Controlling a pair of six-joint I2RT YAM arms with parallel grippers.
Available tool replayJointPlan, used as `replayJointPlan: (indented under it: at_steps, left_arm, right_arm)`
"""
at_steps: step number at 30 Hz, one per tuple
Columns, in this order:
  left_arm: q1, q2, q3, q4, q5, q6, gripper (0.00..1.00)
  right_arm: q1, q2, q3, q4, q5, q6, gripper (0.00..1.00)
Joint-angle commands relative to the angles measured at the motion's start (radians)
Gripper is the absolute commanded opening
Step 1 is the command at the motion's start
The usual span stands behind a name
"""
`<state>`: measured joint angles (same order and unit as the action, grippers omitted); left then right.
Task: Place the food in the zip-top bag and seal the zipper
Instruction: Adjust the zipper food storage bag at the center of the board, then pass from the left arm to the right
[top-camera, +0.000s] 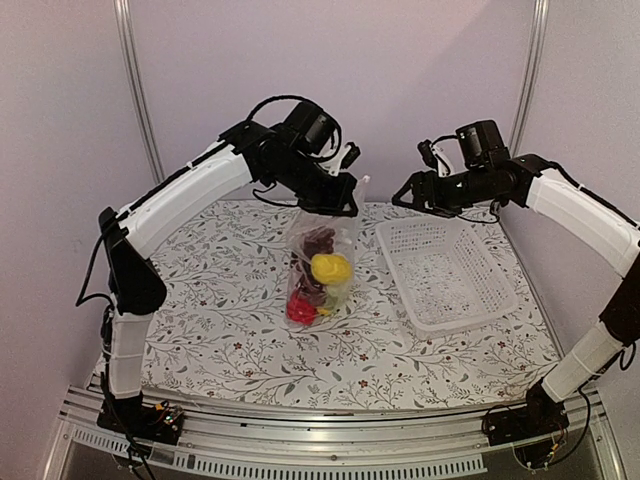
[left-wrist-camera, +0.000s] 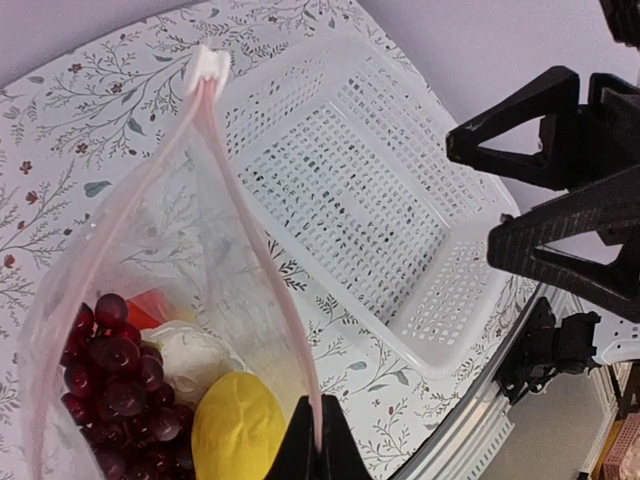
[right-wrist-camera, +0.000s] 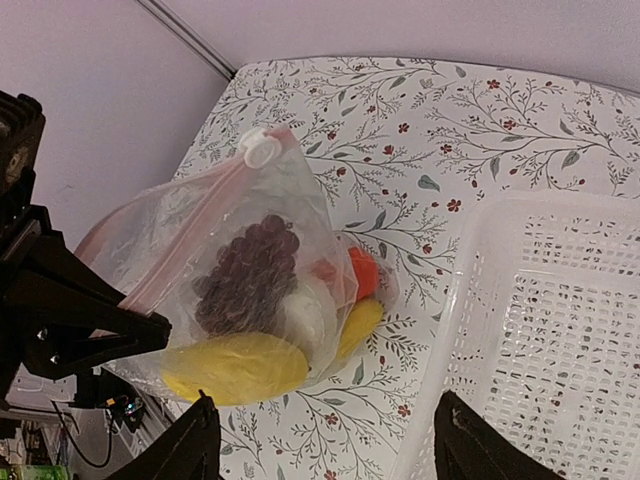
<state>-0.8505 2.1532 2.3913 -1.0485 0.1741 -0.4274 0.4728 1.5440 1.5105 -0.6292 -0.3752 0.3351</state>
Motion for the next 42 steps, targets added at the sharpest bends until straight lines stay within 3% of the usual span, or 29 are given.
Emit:
replayJointPlan:
  at_steps: [1, 13, 25, 35, 42]
  left_arm:
    - [0.005, -0.033, 0.01, 0.045, 0.042, 0.066, 0.0]
    - [-0.016, -0.236, -0.243, 0.064, 0.188, 0.179, 0.0]
    - [-0.056, -0.398, -0.458, 0.044, 0.186, 0.26, 0.0]
    - [-0.056, -0.422, -0.493, 0.015, 0.152, 0.283, 0.0]
    - [-0.056, -0.434, -0.5, -0.004, 0.133, 0.287, 0.0]
  right_arm:
    - [-0.006, -0.051, -0.033, 0.004, -0.024, -0.055, 0.71]
    - [-0.006, -0.114, -0.121, 0.045, -0.083, -0.254, 0.68]
    - [0.002, -0.084, -0.221, 0.225, -0.318, -0.323, 0.64]
    - [0.093, 0.041, -0.157, 0.31, -0.352, -0.436, 0.63]
    - [0.107, 0.101, -0.122, 0.369, -0.381, -0.427, 0.62]
